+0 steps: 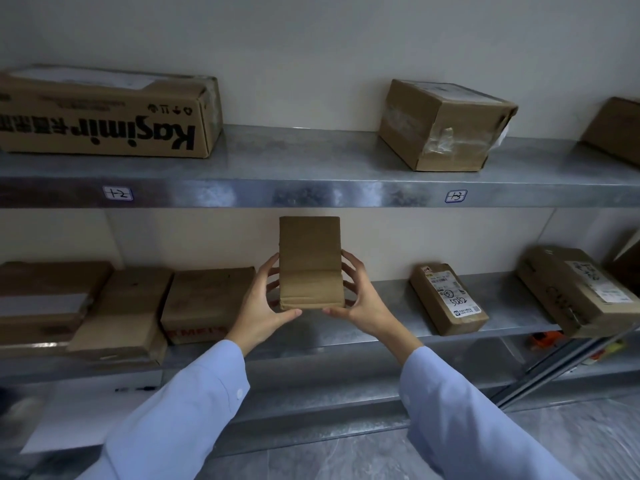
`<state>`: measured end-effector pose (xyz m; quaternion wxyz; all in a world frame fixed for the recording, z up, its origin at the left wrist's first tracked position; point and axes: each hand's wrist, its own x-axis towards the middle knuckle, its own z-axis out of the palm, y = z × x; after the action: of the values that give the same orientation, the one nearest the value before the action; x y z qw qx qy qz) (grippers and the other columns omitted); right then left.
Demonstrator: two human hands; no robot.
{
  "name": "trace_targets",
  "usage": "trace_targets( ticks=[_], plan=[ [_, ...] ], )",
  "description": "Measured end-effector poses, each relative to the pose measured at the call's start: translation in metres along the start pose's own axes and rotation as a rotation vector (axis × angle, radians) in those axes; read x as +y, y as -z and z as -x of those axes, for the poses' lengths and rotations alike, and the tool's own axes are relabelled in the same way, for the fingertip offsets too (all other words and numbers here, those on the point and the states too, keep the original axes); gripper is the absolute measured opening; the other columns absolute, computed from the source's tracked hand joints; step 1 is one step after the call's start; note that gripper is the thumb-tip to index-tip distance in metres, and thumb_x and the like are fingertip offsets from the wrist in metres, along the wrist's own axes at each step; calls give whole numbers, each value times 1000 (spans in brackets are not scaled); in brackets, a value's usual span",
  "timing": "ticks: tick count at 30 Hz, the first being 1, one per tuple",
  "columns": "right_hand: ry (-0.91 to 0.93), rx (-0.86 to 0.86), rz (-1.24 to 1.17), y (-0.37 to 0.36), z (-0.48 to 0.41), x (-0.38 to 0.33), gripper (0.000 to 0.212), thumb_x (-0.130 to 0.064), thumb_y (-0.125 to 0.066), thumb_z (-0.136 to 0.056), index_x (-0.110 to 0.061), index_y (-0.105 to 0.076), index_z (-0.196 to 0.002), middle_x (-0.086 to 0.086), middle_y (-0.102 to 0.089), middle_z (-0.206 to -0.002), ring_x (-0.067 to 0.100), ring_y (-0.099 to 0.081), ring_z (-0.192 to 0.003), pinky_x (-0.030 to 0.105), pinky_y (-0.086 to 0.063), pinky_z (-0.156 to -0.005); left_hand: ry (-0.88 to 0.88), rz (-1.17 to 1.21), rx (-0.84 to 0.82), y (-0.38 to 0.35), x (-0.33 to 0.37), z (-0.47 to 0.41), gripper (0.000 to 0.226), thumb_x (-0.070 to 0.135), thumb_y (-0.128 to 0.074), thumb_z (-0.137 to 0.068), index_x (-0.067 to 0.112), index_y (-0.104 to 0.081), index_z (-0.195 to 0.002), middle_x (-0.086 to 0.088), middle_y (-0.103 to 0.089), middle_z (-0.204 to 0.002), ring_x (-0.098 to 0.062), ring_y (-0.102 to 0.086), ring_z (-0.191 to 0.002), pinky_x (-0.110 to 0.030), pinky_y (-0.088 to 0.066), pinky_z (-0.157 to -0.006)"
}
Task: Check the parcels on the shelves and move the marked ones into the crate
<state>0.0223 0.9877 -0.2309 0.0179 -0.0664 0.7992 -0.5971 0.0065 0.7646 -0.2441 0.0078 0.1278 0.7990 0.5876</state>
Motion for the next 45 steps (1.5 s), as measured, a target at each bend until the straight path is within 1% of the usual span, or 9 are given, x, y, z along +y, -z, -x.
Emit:
trace_targets(
  ticks=[4, 6, 9, 15, 25, 29, 34, 39, 45],
  plan=[
    [-103, -3, -26, -2, -5, 25, 85, -11, -86, -73, -28, -30, -135, -1, -43, -144, 19, -46, -131, 18, -50, -86, 73, 8, -31, -7, -18, 1, 94, 21, -84, -75, 52, -26, -142, 12, -41, -144, -9, -41, -131, -42, -41, -110],
    [-143, -16, 1, -5, -9, 39, 79, -16, -85, -75, -23, -33, -135, -2, -44, -142, 16, -45, -131, 13, -44, -92, 138, -3, -35, -10, -29, 1, 88, 25, -83, -76, 48, -29, -142, 16, -37, -145, -9, -37, -132, -43, -36, -112],
    [-197, -30, 5, -9, -13, 55, 74, -15, -82, -78, -18, -36, -136, -3, -45, -139, 10, -43, -128, 3, -41, -86, 209, -1, -19, -16, -46, 2, 86, 28, -82, -77, 40, -32, -145, 17, -35, -148, -10, -35, -134, -42, -32, -115],
    [-216, -68, 12, -13, -19, 80, 78, -8, -81, -79, -10, -33, -140, -4, -44, -136, 1, -45, -123, 1, -41, -82, 284, -14, -9, -25, -64, 2, 86, 24, -83, -76, 37, -34, -145, 17, -42, -141, -7, -39, -130, -31, -33, -110],
    [-214, -149, 37, -3, -22, 90, 84, -17, -85, -75, -19, -34, -142, -1, -43, -140, 5, -48, -121, 10, -48, -85, 319, -56, -10, -31, -63, 5, 84, 24, -84, -75, 40, -35, -140, 15, -44, -136, -13, -42, -127, -41, -38, -109],
    [-257, -133, 91, 0, -24, 82, 85, -44, -85, -70, -24, -39, -139, 1, -46, -141, 18, -44, -130, 36, -42, -107, 311, -160, 4, -28, -54, 4, 81, 29, -83, -75, 35, -38, -142, 5, -44, -144, -18, -44, -131, -47, -42, -108],
    [-223, 14, 199, 1, -35, 60, 48, -36, -72, -87, -21, -53, -128, 1, -54, -134, 16, -47, -129, 24, -36, -98, 229, -293, 90, -18, -34, 11, 72, 29, -77, -82, 24, -40, -144, 3, -45, -143, -16, -46, -128, -42, -44, -105],
    [-75, -19, 575, -12, -41, 37, 57, -49, -65, -89, -25, -48, -138, 3, -45, -144, 23, -35, -137, 35, -34, -109, 106, -766, 221, 8, -20, 29, 65, 42, -65, -88, 20, -42, -145, -1, -45, -146, -23, -37, -134, -40, -35, -105],
    [60, -140, 758, -46, -41, 13, 75, -58, -58, -89, -29, -30, -153, 0, -26, -159, 24, -18, -147, 41, -26, -118, 221, -1044, 256, 52, -36, 41, 77, 57, -57, -88, 22, -30, -151, 1, -32, -156, -23, -27, -142, -41, -26, -110]
  ],
)
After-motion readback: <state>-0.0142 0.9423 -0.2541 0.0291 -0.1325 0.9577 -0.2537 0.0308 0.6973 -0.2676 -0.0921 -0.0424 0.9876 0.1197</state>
